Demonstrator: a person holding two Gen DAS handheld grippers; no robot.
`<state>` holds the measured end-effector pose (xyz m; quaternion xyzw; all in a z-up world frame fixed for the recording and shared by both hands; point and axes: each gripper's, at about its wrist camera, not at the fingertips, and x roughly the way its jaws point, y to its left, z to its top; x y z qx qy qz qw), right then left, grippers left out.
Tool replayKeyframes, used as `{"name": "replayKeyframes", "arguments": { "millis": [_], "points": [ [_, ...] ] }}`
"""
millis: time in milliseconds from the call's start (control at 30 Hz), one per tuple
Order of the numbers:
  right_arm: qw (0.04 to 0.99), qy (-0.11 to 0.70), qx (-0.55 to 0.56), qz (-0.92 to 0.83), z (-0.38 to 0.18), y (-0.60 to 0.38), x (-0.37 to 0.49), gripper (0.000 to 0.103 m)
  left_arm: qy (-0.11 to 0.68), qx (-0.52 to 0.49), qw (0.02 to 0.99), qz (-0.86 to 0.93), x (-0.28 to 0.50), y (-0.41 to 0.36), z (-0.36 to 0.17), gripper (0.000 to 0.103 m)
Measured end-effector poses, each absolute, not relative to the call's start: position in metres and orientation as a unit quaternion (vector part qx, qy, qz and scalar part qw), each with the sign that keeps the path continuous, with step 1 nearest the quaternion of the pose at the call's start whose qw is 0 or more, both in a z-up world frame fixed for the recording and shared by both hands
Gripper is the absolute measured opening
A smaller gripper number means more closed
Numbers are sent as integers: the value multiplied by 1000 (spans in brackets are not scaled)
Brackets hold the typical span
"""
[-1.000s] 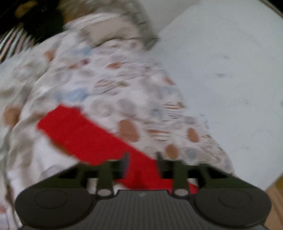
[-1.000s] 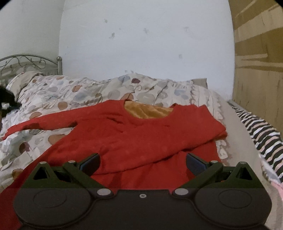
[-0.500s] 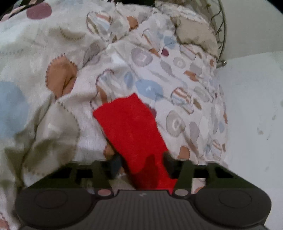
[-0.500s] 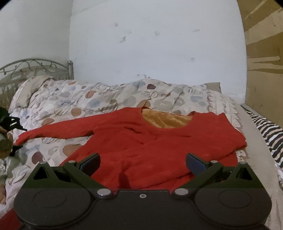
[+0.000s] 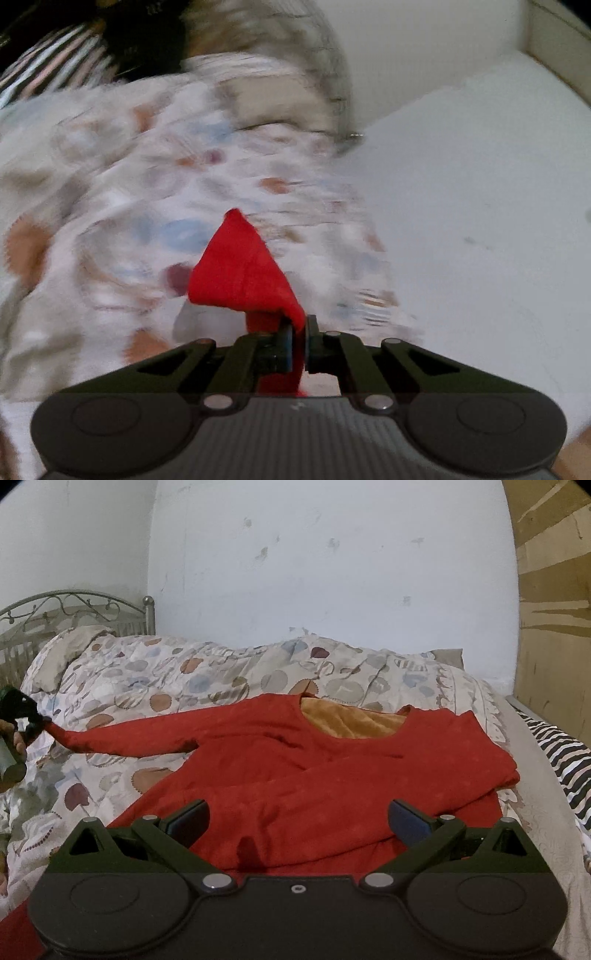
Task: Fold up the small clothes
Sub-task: 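Lift the sleeve with the left gripper and fold it across the shirt body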
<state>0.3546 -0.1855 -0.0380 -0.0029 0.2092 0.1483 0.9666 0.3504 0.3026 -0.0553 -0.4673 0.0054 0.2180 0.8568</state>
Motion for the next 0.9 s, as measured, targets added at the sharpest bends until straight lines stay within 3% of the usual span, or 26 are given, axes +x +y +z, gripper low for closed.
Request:
{"name": "replayKeyframes", "arguments": {
  "millis": [167, 367, 633, 900],
  "points": [
    [972, 197, -2, 126, -30, -196, 349, 103, -35, -414, 908, 50, 363, 262, -14, 4],
    [979, 195, -9, 61, -22, -226, 339, 103, -6, -303, 945, -123, 381, 173, 18, 4],
    [977, 210, -27, -33, -29, -277, 313, 103, 108, -225, 917, -310, 394, 53, -7, 4],
    [972, 219, -24, -76, -37, -308, 296, 102, 198, -106, 895, -386, 383, -11, -43, 4]
  ]
}}
